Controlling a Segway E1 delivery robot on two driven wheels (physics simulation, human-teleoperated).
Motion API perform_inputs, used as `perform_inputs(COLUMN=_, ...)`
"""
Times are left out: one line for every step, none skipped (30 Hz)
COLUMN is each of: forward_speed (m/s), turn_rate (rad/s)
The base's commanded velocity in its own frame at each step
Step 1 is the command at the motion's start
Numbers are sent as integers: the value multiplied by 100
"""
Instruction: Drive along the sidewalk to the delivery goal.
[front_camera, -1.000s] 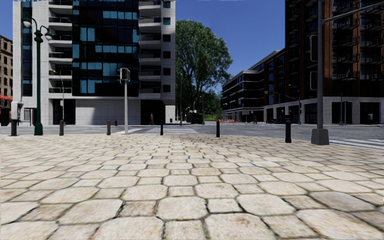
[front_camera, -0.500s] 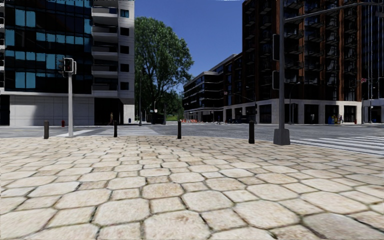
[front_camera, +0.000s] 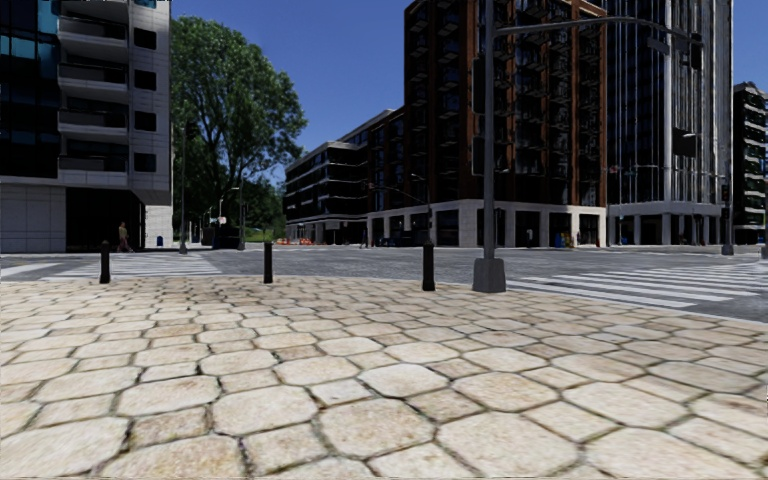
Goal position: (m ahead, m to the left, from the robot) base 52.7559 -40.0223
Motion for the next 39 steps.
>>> perform_inputs(forward_speed=152, turn_rate=-52)
perform_inputs(forward_speed=152, turn_rate=-52)
perform_inputs(forward_speed=152, turn_rate=-52)
perform_inputs(forward_speed=152, turn_rate=-42)
perform_inputs(forward_speed=152, turn_rate=-31)
perform_inputs(forward_speed=152, turn_rate=-31)
perform_inputs(forward_speed=152, turn_rate=-29)
perform_inputs(forward_speed=152, turn_rate=-29)
perform_inputs(forward_speed=152, turn_rate=-29)
perform_inputs(forward_speed=152, turn_rate=-29)
perform_inputs(forward_speed=152, turn_rate=-29)
perform_inputs(forward_speed=152, turn_rate=-35)
perform_inputs(forward_speed=152, turn_rate=-38)
perform_inputs(forward_speed=152, turn_rate=-40)
perform_inputs(forward_speed=152, turn_rate=-40)
perform_inputs(forward_speed=152, turn_rate=-40)
perform_inputs(forward_speed=152, turn_rate=-40)
perform_inputs(forward_speed=152, turn_rate=-40)
perform_inputs(forward_speed=152, turn_rate=-40)
perform_inputs(forward_speed=152, turn_rate=-40)
perform_inputs(forward_speed=152, turn_rate=-40)
perform_inputs(forward_speed=152, turn_rate=-40)
perform_inputs(forward_speed=152, turn_rate=-40)
perform_inputs(forward_speed=152, turn_rate=-40)
perform_inputs(forward_speed=152, turn_rate=-40)
perform_inputs(forward_speed=152, turn_rate=-40)
perform_inputs(forward_speed=152, turn_rate=-40)
perform_inputs(forward_speed=152, turn_rate=-40)
perform_inputs(forward_speed=152, turn_rate=-41)
perform_inputs(forward_speed=152, turn_rate=-41)
perform_inputs(forward_speed=152, turn_rate=-41)
perform_inputs(forward_speed=152, turn_rate=-41)
perform_inputs(forward_speed=152, turn_rate=-41)
perform_inputs(forward_speed=152, turn_rate=-41)
perform_inputs(forward_speed=152, turn_rate=-41)
perform_inputs(forward_speed=152, turn_rate=-41)
perform_inputs(forward_speed=152, turn_rate=-41)
perform_inputs(forward_speed=152, turn_rate=-41)
perform_inputs(forward_speed=152, turn_rate=-41)
